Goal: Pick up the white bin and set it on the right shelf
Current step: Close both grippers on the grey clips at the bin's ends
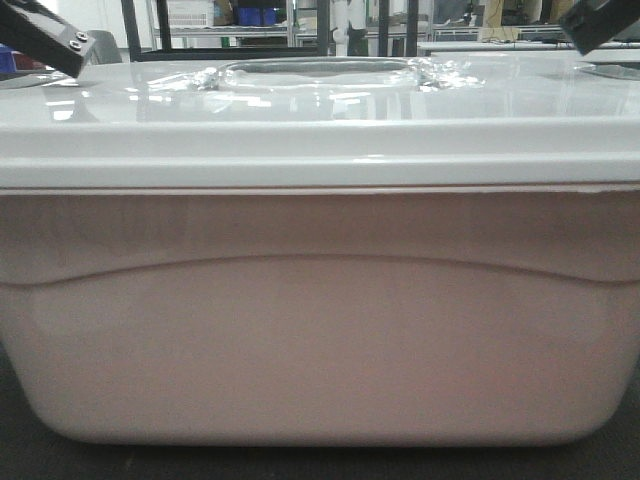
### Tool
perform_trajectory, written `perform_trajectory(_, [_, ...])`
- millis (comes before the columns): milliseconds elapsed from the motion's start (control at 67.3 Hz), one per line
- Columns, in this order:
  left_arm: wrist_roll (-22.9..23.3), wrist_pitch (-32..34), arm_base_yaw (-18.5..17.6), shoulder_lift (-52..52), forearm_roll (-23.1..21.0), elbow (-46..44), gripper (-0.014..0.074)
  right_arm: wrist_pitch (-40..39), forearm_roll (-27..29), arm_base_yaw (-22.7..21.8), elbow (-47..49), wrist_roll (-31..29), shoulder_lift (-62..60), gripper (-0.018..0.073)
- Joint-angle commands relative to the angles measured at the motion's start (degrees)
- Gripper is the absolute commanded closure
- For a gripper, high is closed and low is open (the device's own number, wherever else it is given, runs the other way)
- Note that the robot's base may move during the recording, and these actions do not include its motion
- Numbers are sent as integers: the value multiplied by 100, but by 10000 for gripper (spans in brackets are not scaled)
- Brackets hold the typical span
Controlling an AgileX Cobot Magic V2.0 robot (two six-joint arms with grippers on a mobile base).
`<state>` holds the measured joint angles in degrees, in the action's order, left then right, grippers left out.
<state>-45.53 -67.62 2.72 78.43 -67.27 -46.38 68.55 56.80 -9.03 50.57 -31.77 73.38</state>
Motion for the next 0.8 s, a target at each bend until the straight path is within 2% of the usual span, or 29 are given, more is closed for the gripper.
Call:
perform_trajectory(0, [-18, -779, -44, -183, -395, -126, 157, 233, 358, -1, 143, -16, 11, -35])
perform_trajectory(594, [-18, -779, -44, -183, -390, -126, 157, 354, 362, -1, 143, -11, 90, -35])
perform_trajectory(787, [-18, -779, -44, -183, -390, -126, 157, 406, 523, -1, 143, -11, 90, -35])
